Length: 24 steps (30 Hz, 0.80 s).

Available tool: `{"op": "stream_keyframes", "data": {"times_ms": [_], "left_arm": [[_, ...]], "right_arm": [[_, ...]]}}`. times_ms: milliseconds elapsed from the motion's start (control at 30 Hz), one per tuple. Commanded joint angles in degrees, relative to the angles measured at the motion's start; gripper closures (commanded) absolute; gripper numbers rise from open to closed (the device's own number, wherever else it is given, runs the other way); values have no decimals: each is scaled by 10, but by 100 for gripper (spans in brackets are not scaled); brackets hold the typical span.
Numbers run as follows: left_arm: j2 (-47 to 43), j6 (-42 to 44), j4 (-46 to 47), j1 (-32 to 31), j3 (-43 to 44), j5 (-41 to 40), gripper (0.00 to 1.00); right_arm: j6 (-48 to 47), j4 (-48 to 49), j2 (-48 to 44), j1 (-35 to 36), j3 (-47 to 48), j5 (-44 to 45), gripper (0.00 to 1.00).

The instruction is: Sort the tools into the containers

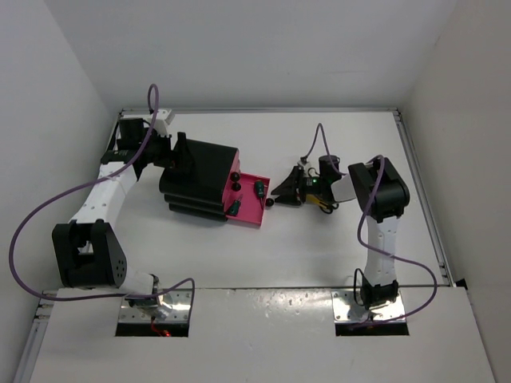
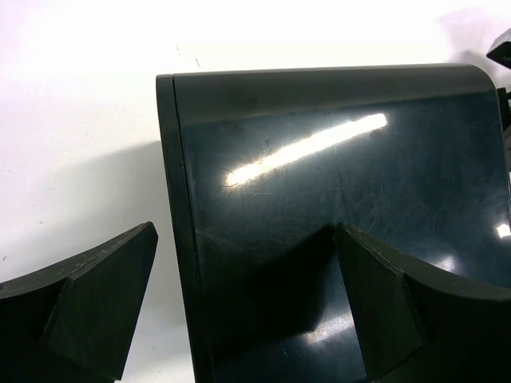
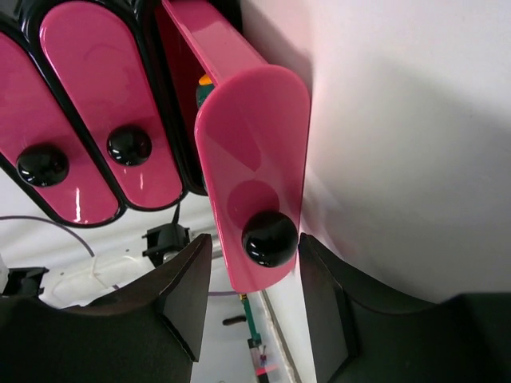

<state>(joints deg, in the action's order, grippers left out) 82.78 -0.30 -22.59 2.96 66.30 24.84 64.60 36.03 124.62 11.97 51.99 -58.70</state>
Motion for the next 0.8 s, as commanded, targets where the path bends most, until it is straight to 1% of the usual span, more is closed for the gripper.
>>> {"op": "stream_keyframes", "data": {"times_ms": [0,100,233,267,333,367,500,600,767], "left_arm": [[42,36,-100,-8,-33,-59,0],[42,36,-100,-8,-33,-59,0],[48,36,-100,-8,-33,-59,0],[48,36,-100,-8,-33,-59,0],[48,36,-100,-8,-33,-59,0],[48,36,-100,-8,-33,-59,0],[48,36,-100,-8,-33,-59,0],[53,36,-100,-8,-33,-53,0],[53,42,-100,-8,-38,-43,0]], "right_arm": [[20,4,18,11,14,16,52],[7,-17,18,24,21,10,52],[-34,-63,18,42,32,17,52],[-34,-63,18,42,38,17,53],[-34,-58,18,53,38,22,56],[-34,-50,12,53,38,22,61],[-21,-36,12,64,44,22,68],[-15,-18,7,69,44,27,68],[35,39,18,75,49,33,68]]}}
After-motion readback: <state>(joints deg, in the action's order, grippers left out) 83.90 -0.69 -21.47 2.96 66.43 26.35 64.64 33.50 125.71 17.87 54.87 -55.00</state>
